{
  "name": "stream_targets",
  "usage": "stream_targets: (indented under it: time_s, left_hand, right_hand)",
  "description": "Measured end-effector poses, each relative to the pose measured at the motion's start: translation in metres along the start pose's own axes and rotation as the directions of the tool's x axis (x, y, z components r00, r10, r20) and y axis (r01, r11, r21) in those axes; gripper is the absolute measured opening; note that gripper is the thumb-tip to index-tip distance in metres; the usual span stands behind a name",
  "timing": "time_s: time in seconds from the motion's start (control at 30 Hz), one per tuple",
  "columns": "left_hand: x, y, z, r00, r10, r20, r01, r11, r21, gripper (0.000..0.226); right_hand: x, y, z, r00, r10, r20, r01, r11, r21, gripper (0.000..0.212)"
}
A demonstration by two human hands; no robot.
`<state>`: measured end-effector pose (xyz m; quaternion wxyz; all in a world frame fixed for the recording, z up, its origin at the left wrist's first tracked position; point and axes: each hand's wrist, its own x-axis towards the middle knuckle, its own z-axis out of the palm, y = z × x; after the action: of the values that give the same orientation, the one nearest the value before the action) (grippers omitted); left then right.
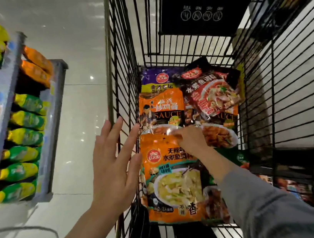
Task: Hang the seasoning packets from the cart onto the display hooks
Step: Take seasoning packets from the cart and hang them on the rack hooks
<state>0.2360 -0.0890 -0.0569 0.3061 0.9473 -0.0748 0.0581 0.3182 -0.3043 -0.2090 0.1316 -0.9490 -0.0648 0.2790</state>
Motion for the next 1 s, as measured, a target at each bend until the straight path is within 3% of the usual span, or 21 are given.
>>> stream_targets:
  time_s: [0.23, 0.33, 0.47, 0.63, 0.83, 1.0]
  left_hand:
    - [0.000, 0.000, 0.000, 1.000, 0.012, -0.002, -0.012, 0.999, 0.042, 0.045]
    - [0.001, 0.000, 0.002, 1.000, 0.024, -0.015, -0.023, 0.998, 0.055, 0.045]
    - [0.002, -0.003, 0.005, 0.996, 0.091, -0.025, -0.087, 0.985, 0.151, 0.049]
    - [0.004, -0.001, 0.003, 0.973, 0.224, 0.051, -0.229, 0.926, 0.299, 0.055]
    - [0.009, -0.004, -0.004, 0.924, 0.306, 0.230, -0.361, 0.897, 0.256, 0.038]
    - [0.007, -0.001, -0.009, 0.871, 0.423, 0.249, -0.477, 0.848, 0.232, 0.036]
  right_hand:
    - [0.001, -0.009, -0.015, 0.981, -0.052, 0.189, 0.008, 0.974, 0.226, 0.037]
    - [-0.011, -0.010, -0.026, 0.977, -0.027, 0.213, -0.024, 0.973, 0.232, 0.034]
    - [-0.057, -0.027, -0.039, 0.988, -0.010, 0.153, -0.028, 0.970, 0.242, 0.021]
    - [-0.144, -0.047, -0.061, 1.000, 0.002, -0.025, 0.007, 0.938, 0.348, 0.022]
    - [-0.208, -0.055, -0.070, 0.976, 0.049, -0.211, 0.060, 0.875, 0.481, 0.020]
    - [-0.221, -0.050, -0.083, 0.943, 0.150, -0.298, 0.045, 0.828, 0.559, 0.018]
